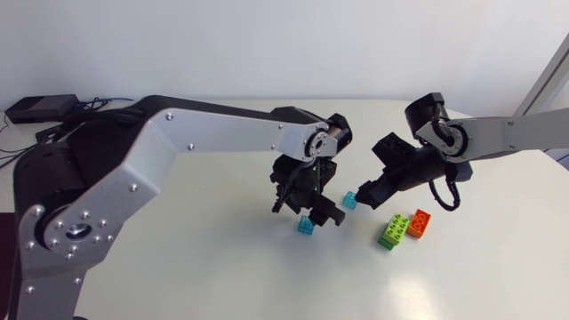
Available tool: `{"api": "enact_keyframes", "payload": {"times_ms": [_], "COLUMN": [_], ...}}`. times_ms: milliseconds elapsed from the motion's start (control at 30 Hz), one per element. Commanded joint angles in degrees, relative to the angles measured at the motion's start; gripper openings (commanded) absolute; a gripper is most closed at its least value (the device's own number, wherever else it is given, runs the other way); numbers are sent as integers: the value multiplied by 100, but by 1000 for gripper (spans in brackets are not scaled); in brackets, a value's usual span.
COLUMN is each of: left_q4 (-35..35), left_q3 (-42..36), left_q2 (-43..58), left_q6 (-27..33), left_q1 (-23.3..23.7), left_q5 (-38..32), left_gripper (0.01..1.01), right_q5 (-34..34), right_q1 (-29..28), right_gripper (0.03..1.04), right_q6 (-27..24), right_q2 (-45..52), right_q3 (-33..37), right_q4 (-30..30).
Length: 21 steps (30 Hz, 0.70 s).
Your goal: Sort duplo bricks by size, large to the right and small to the left
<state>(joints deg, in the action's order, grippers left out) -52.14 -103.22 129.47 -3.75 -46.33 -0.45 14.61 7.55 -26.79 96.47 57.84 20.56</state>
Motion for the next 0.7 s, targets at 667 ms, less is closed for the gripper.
{"api": "enact_keyframes", "payload": {"times_ms": [667], "left_q4": [-112], "left_q3": [-146], "left_q2": [360], "left_q6": [-126], "left_q1": [-26], "left_q5": [133], "left_gripper": [202], "right_q5": [-64], "right_q1": [45], "right_gripper": [998], "right_q6": [95], "right_q2": [162], "right_q3": [-195], "right_q4": [-140]}}
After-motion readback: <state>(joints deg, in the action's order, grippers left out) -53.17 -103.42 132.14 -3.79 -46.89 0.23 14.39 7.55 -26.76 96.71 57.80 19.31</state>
